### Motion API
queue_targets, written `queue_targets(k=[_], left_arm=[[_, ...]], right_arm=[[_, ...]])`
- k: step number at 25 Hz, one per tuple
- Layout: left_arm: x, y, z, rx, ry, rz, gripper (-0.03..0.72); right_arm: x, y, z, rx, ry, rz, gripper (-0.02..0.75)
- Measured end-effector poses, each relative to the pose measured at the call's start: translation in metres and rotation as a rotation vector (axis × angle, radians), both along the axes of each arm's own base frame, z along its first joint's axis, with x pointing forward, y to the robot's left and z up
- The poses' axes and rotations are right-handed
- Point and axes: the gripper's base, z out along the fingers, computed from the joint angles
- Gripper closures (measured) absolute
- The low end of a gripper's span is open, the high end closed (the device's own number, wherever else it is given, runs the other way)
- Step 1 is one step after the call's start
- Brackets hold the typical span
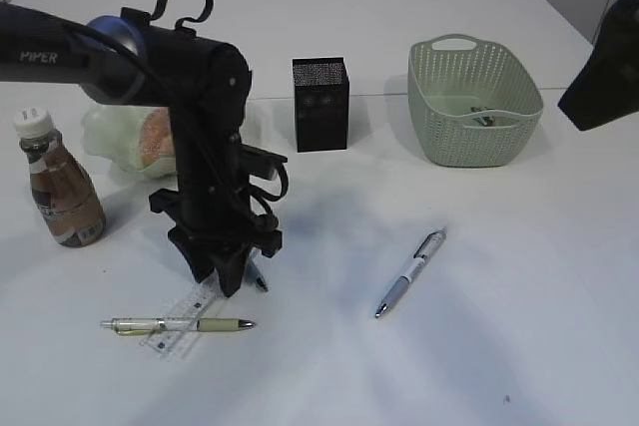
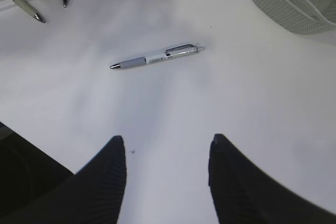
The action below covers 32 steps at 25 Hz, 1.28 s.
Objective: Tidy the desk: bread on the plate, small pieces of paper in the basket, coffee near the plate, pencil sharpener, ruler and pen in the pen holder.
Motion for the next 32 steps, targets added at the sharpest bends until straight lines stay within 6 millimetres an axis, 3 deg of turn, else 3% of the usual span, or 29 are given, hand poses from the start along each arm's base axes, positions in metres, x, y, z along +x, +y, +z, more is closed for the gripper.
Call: queue_targets(k=[9, 18, 32], left_arm=[[0.023, -0.014, 0.032, -0.072, -0.116, -0.001, 0.445], [0.023, -0.016, 0.040, -0.090, -0.124, 0.004, 0.444], [0.011, -0.007, 0.153, -0.218, -0.357, -0.002, 0.444]], right_arm=[[0.000, 0.000, 0.000, 0.000, 0.000, 0.002, 0.330], [0.000, 0.000, 0.000, -0.001, -0.001, 0.003, 0.330], [0.000, 0.000, 0.000, -0.002, 0.001, 0.003, 0.331]])
